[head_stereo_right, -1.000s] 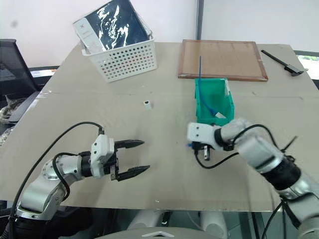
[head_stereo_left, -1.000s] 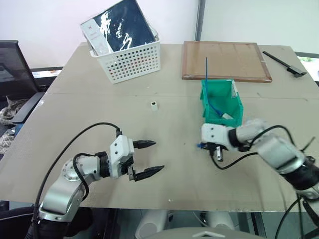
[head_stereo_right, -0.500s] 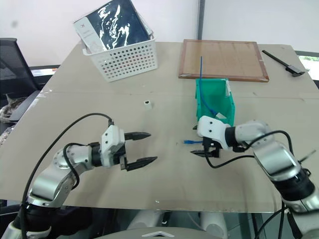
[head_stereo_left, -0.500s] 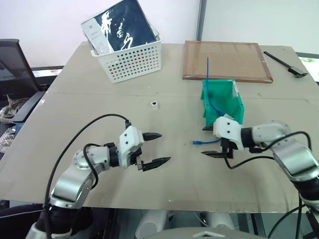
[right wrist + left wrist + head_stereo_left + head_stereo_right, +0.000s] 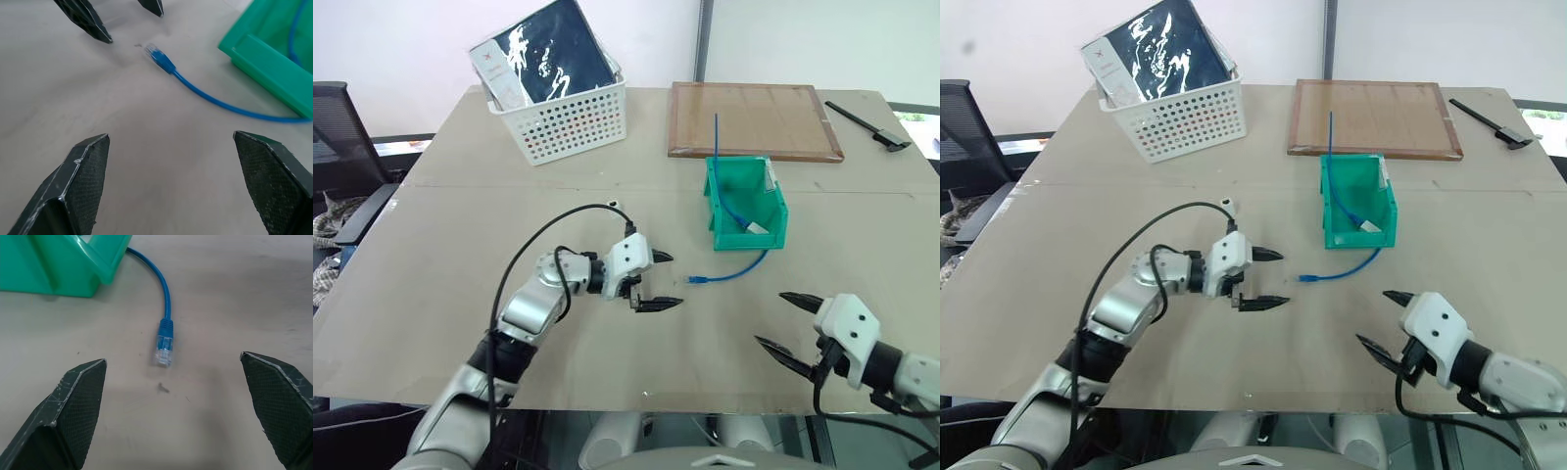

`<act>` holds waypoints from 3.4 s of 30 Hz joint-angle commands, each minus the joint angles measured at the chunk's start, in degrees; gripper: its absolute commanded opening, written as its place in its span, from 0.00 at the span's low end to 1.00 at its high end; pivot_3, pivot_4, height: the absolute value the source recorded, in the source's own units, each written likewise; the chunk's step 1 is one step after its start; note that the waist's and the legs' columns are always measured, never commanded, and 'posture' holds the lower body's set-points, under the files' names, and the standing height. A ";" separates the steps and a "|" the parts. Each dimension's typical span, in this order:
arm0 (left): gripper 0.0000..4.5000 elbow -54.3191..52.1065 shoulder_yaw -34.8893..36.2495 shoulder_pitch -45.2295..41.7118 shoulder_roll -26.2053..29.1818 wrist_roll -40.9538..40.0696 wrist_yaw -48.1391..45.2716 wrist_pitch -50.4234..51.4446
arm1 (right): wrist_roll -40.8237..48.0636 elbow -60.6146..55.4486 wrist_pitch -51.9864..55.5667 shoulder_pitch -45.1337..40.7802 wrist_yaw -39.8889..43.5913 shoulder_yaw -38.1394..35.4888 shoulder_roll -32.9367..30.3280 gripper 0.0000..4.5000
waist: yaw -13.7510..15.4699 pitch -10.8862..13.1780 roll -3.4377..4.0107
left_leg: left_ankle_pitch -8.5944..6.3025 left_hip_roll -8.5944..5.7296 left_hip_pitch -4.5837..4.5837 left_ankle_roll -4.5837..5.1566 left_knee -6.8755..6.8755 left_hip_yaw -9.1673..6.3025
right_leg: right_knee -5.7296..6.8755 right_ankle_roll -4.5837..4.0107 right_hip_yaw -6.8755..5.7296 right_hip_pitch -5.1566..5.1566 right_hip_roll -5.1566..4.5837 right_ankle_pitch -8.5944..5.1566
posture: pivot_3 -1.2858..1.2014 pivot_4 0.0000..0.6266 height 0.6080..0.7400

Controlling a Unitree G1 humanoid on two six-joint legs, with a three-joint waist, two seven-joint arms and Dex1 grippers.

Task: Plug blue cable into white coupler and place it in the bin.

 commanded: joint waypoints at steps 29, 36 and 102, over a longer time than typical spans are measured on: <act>0.01 6.72 1.37 -3.68 -8.99 -4.01 -14.48 -16.87 | 22.28 -9.36 11.03 8.11 -25.83 6.34 18.49 0.89 | 0.13 -0.05 0.00 | -0.02 0.01 -0.06 0.03 0.04 -0.18 | -0.02 -0.01 -0.14 0.03 -0.05 -0.01 | 0.52 0.24 1.00; 0.00 7.15 4.56 -4.87 -13.17 -5.27 -10.96 -22.25 | 37.77 -9.36 11.95 1.73 -39.99 9.48 22.21 0.72 | 0.08 -0.06 0.01 | -0.01 0.00 -0.03 0.03 0.05 -0.17 | -0.02 0.00 -0.13 0.04 -0.04 -0.01 | 0.52 0.24 1.00; 0.98 17.13 19.52 -4.77 0.15 -0.07 15.50 -6.27 | 64.75 5.89 3.56 -18.57 -51.40 9.67 12.74 0.00 | 0.06 -0.07 0.03 | -0.01 0.00 -0.01 0.02 0.04 -0.13 | -0.02 -0.02 -0.12 0.03 0.05 0.01 | 0.52 0.24 1.00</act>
